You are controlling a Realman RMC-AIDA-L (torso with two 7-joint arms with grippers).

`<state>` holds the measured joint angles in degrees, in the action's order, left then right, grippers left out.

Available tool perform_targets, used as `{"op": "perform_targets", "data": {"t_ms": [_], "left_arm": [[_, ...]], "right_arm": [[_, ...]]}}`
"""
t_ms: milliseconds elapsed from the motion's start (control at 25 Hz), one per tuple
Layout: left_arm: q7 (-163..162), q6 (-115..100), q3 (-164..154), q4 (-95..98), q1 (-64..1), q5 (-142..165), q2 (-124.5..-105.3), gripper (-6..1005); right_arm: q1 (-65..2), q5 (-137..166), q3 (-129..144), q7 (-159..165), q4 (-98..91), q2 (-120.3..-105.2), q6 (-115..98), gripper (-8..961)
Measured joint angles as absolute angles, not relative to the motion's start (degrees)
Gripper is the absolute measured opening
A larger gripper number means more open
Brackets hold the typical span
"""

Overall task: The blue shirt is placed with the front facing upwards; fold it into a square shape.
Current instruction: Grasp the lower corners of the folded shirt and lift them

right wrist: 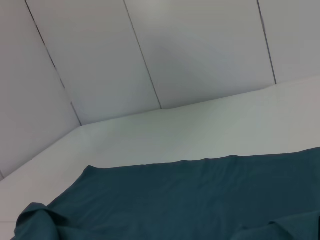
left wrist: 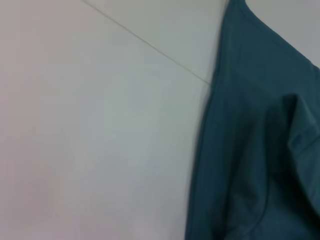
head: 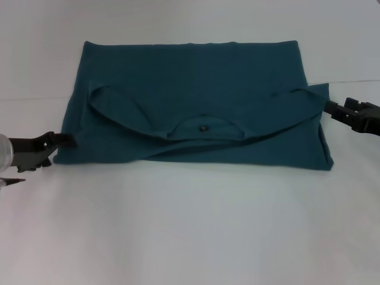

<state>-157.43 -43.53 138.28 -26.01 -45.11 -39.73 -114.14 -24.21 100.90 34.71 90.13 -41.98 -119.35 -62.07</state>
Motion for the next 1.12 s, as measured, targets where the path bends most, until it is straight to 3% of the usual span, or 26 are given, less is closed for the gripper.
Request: {"op": "perform_targets", "data": {"t_ms": [1120], "left_arm": [[-156.9, -42.1, 137.5, -24.8, -46.3, -39.7, -115.14, 821]], "right_arm": [[-25.0, 100.9, 34.5, 89.4, -40.9, -119.35, -61.9, 660]]}}
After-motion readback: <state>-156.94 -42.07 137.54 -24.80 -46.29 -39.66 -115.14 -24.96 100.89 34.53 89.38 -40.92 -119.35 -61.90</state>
